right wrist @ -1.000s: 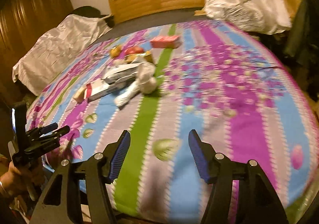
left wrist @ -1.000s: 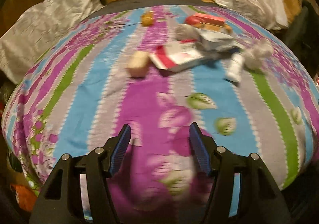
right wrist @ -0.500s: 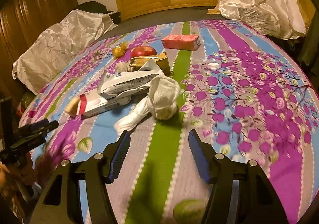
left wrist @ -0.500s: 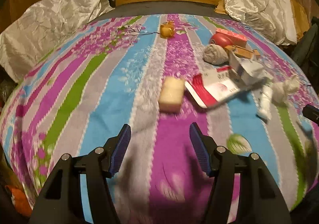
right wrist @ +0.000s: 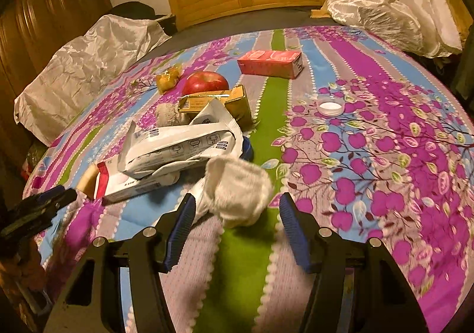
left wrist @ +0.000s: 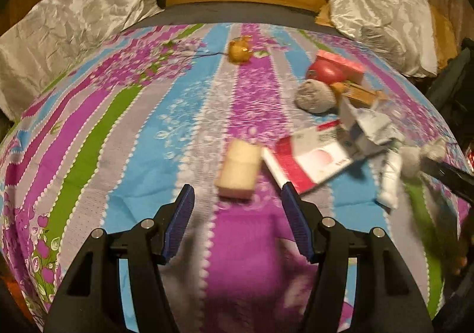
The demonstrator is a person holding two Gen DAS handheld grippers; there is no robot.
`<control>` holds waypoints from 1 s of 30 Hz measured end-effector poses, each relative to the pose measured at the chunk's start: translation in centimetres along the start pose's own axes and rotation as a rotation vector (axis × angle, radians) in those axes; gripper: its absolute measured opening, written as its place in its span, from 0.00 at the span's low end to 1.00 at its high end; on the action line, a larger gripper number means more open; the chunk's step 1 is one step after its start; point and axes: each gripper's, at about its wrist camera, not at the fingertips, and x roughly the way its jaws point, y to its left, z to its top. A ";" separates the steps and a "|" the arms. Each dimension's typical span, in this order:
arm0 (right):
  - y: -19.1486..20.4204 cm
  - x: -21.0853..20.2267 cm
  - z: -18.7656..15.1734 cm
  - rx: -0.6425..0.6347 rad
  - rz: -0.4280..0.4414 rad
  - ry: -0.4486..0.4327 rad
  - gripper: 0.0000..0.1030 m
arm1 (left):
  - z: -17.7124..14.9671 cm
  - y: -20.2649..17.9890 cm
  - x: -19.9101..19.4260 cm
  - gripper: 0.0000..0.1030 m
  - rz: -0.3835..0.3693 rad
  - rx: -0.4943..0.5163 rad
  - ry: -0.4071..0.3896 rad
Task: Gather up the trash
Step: 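Grasp the cream sponge block with the left tool while the right grasps the white towel, then carry the sponge block and white towel over the green wastebasket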
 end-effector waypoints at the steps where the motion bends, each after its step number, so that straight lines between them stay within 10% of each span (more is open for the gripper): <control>1: -0.2 0.4 0.1 0.003 -0.001 0.010 0.54 | -0.2 -0.4 -0.1 0.57 0.003 0.010 -0.002; 8: -0.5 0.6 0.5 0.018 0.080 0.027 0.22 | -0.6 -0.1 0.1 0.57 0.020 -0.005 0.004; 19: -1.5 -7.0 -2.0 0.140 0.147 -0.027 0.21 | 1.3 1.1 4.7 0.57 -0.025 0.026 0.068; 22: -1.4 -8.8 -2.8 0.152 0.161 -0.033 0.21 | 1.1 1.3 5.6 0.30 -0.039 0.014 0.105; 30: 0.9 -13.4 -3.9 0.120 0.217 -0.068 0.21 | -1.0 1.9 -0.1 0.28 0.017 -0.015 0.034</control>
